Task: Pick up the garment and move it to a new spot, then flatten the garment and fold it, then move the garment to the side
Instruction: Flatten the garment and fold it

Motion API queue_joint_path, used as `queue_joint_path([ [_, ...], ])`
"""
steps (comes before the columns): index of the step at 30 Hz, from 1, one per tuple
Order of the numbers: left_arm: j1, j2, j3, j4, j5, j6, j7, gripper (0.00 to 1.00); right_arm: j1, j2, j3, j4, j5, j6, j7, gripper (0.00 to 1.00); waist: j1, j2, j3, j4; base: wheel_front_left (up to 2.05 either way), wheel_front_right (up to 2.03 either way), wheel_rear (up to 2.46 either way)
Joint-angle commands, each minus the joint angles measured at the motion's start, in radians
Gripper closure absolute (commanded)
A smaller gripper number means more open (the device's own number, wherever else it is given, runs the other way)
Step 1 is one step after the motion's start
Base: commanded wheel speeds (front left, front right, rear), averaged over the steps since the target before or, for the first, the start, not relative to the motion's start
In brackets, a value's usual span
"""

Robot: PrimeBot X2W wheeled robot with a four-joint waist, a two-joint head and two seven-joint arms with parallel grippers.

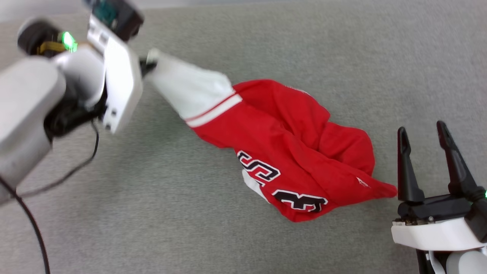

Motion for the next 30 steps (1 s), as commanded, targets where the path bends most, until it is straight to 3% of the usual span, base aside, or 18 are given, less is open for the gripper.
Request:
queue_joint_path([
  [1,0.041,0.01,-0.005,-0.008,-0.007,0.0,-0.016,1.0,0.01,0.001,0.0,0.002,-0.002,0.0,-0.002,0.0,0.0001,0.0,-0.035,0.034,0.0,0.0,0.0],
  [7,0.228,0.083,-0.007,-0.022,-0.045,0.0,-0.122,1.0,0.033,0.001,0.003,0.007,-0.008,0.0,-0.002,0.0,0.0001,0.0,-0.061,0.052,0.0,0.0,0.0],
  [13,0.437,0.133,-0.008,-0.011,-0.084,0.027,-0.194,1.0,0.041,0.001,0.008,0.015,-0.011,0.0,-0.002,0.0,0.0001,0.0,-0.08,0.047,0.0,0.0,0.0],
  [20,0.603,0.102,-0.011,0.044,-0.138,0.036,-0.237,1.0,0.05,0.002,0.012,0.028,-0.014,0.0,-0.002,0.0,0.0001,0.0,-0.093,0.037,0.0,0.0,0.0],
  [25,0.633,0.089,-0.008,0.084,-0.152,0.04,-0.247,1.0,0.058,0.001,0.012,0.034,-0.015,0.0,-0.002,0.0,0.0001,0.0,-0.111,0.037,0.0,0.0,0.0],
  [26,0.622,0.092,0.0,0.084,-0.139,0.046,-0.264,0.58,0.059,0.001,0.011,0.035,-0.015,0.0,-0.002,0.0,0.0001,0.0,-0.116,0.037,0.0,0.0,0.0],
  [27,0.622,0.092,0.0,0.084,-0.139,0.046,-0.264,0.58,0.059,0.001,0.011,0.035,-0.015,0.0,-0.002,0.0,0.0001,0.0,-0.116,0.037,0.0,0.0,0.0],
  [28,0.611,0.097,0.011,0.085,-0.135,0.056,-0.282,0.0,0.061,0.001,0.009,0.036,-0.015,0.0,-0.002,0.0,0.0001,0.0,-0.12,0.037,0.0,0.0,0.0],
  [30,0.592,0.108,0.024,0.068,-0.112,0.069,-0.315,0.0,0.064,0.001,0.006,0.037,-0.012,0.0,-0.002,0.0,0.0001,0.0,-0.132,0.038,0.0,0.0,0.0],
])
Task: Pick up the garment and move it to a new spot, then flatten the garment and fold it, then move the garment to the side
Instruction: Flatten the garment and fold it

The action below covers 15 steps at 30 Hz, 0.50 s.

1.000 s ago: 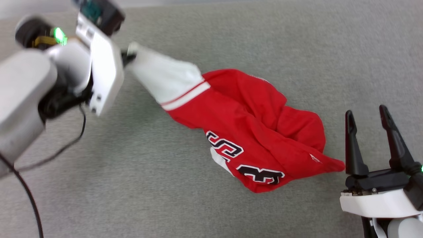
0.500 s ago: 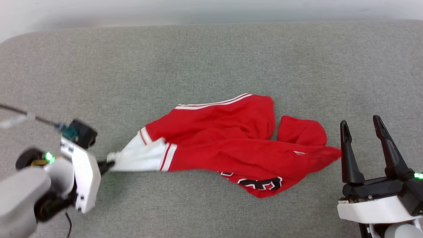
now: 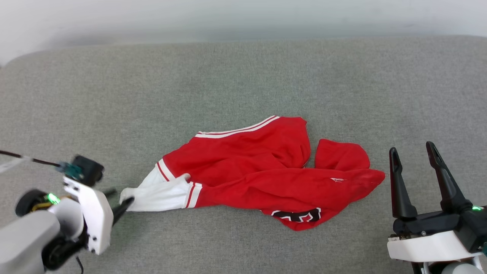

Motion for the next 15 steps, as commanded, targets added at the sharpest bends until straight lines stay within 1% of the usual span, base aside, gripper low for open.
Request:
queue_joint_path([
  [1,-0.016,0.007,0.011,-0.005,0.005,0.007,-0.012,0.0,0.005,0.001,0.0,-0.001,0.002,0.0,-0.002,0.0,0.0001,0.0,-0.006,0.001,0.0,0.0,0.0],
  [4,-0.021,0.019,0.04,-0.047,0.03,0.058,-0.088,0.0,0.018,0.001,-0.004,0.002,0.008,0.0,-0.002,0.0,0.0001,0.0,-0.025,0.003,0.0,0.0,0.0],
  [7,-0.007,0.024,0.073,-0.099,0.055,0.132,-0.181,0.0,0.018,0.001,-0.011,-0.002,0.005,0.0,-0.002,0.0,0.0001,0.0,-0.043,0.006,0.0,0.0,0.0],
  [11,0.026,0.01,0.114,-0.167,0.106,0.271,-0.316,0.0,-0.003,0.001,-0.019,-0.019,-0.019,0.0,-0.002,0.0,0.0001,0.0,-0.06,0.012,0.0,0.0,0.0],
  [13,0.054,-0.001,0.149,-0.201,0.133,0.347,-0.351,0.0,-0.021,0.001,-0.025,-0.029,-0.036,0.0,-0.002,0.0,0.0001,0.0,-0.065,0.014,0.0,0.0,0.0],
  [15,0.095,-0.015,0.2,-0.238,0.161,0.42,-0.363,0.0,-0.043,0.001,-0.029,-0.033,-0.056,0.0,-0.002,0.0,0.0001,0.0,-0.071,0.018,0.0,0.0,0.0],
])
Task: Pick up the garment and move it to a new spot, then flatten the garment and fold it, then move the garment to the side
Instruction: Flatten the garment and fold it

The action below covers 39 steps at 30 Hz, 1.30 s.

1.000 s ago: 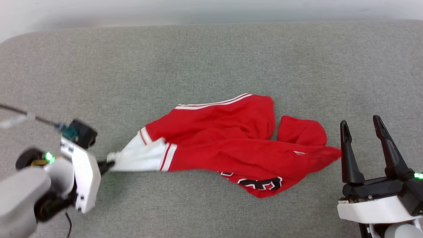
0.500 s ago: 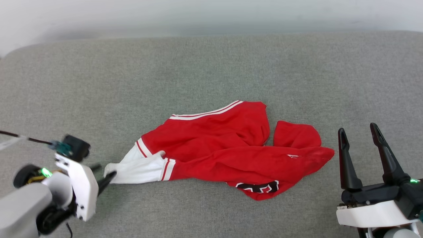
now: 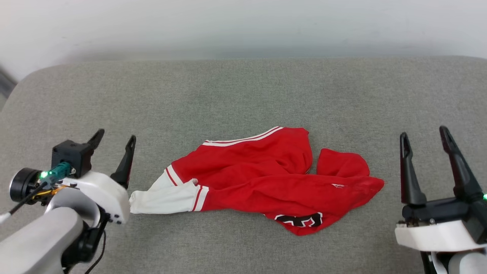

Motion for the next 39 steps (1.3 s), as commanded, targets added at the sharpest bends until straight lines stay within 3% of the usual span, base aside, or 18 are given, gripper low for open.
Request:
queue_joint_path([
  [1,0.017,-0.01,0.032,-0.016,0.024,0.02,-0.006,0.0,-0.019,0.001,-0.001,-0.004,-0.006,0.0,-0.002,0.0,0.0001,-0.0001,-0.002,0.003,0.0,0.0,0.0],
  [5,0.176,-0.073,0.223,-0.117,0.16,0.132,-0.006,0.0,-0.095,0.001,0.009,-0.012,-0.059,0.0,-0.002,0.0,0.0001,-0.0001,-0.007,0.013,0.0,0.0,0.0],
  [8,0.297,-0.137,0.351,-0.172,0.268,0.178,-0.007,0.0,-0.157,-0.024,0.031,-0.01,-0.091,-0.001,-0.002,0.0,0.0001,-0.0001,-0.01,0.02,0.0,0.0,0.0],
  [14,0.505,-0.28,0.561,-0.232,0.449,0.191,-0.007,0.0,-0.283,-0.157,0.146,0.111,-0.067,0.0,-0.002,0.0,0.0001,-0.0001,-0.02,0.032,0.0,0.0,0.0],
  [18,0.609,-0.376,0.659,-0.244,0.528,0.159,-0.007,0.0,-0.398,-0.25,0.272,0.27,0.028,0.0,0.066,0.0,0.0001,-0.0001,-0.031,0.039,0.0,0.0,0.0],
  [22,0.658,-0.462,0.721,-0.239,0.592,0.101,-0.007,0.0,-0.532,-0.374,0.48,0.383,0.191,0.0,0.295,0.0,0.0001,-0.0001,-0.022,0.057,0.0,0.0,0.0],
  [28,0.667,-0.564,0.786,-0.221,0.672,0.012,-0.006,0.0,-0.742,-0.529,0.794,0.43,0.497,-0.001,0.636,0.0,0.0001,-0.0001,0.025,0.094,0.0,0.0,0.0],
  [32,0.65,-0.623,0.829,-0.22,0.719,-0.042,-0.006,0.0,-0.884,-0.579,0.943,0.445,0.683,0.0,0.842,0.0,0.0001,-0.0001,0.077,0.113,0.0,0.0,0.0],
  [39,0.596,-0.722,0.889,-0.215,0.79,-0.129,-0.006,0.0,-1.072,-0.554,1.084,0.524,0.859,0.0,1.056,0.0,0.0001,-0.0001,0.183,0.154,0.0,0.0,0.0],
])
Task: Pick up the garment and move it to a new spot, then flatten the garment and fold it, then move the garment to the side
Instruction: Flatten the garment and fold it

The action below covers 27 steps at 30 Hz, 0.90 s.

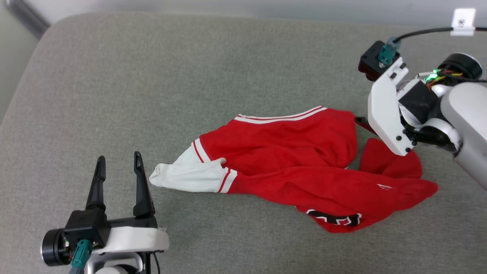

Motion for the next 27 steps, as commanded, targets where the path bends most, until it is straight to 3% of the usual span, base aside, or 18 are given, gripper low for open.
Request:
queue_joint_path([
  [1,-0.027,-0.025,0.015,0.002,0.021,-0.023,-0.003,0.0,-0.043,0.021,0.032,0.032,0.028,-0.001,0.041,0.0,0.0,-0.0001,0.058,0.033,0.0,0.0,0.0],
  [10,-0.079,-0.101,0.056,0.017,0.081,-0.106,-0.003,0.0,-0.052,0.078,0.213,0.15,0.07,0.0,0.107,0.0,0.0,-0.0001,0.124,0.069,0.0,0.0,0.0],
  [15,-0.081,-0.118,0.076,0.031,0.097,-0.127,-0.003,0.0,0.001,0.09,0.257,0.164,0.095,0.0,0.053,0.0,0.0,-0.0001,0.114,0.064,0.0,0.0,0.0],
  [16,-0.076,-0.119,0.08,0.034,0.099,-0.129,-0.003,0.0,-0.003,0.091,0.256,0.163,0.098,0.001,0.022,0.89,0.0,-0.0001,0.106,0.059,0.0,0.0,0.0],
  [17,-0.071,-0.122,0.083,0.036,0.101,-0.132,-0.003,0.0,-0.014,0.089,0.253,0.162,0.1,0.001,-0.011,1.0,0.0,-0.0001,0.097,0.055,0.0,0.0,0.0],
  [22,-0.053,-0.126,0.097,0.04,0.108,-0.139,-0.003,0.0,-0.074,0.05,0.233,0.14,0.097,-0.001,-0.163,1.0,0.0,-0.0001,0.052,0.039,0.0,0.0,0.0],
  [27,-0.015,-0.13,0.113,0.03,0.113,-0.133,-0.003,0.0,-0.106,-0.029,0.223,0.034,0.106,-0.001,-0.291,1.0,0.0,-0.0001,0.001,0.01,0.0,0.0,0.0],
])
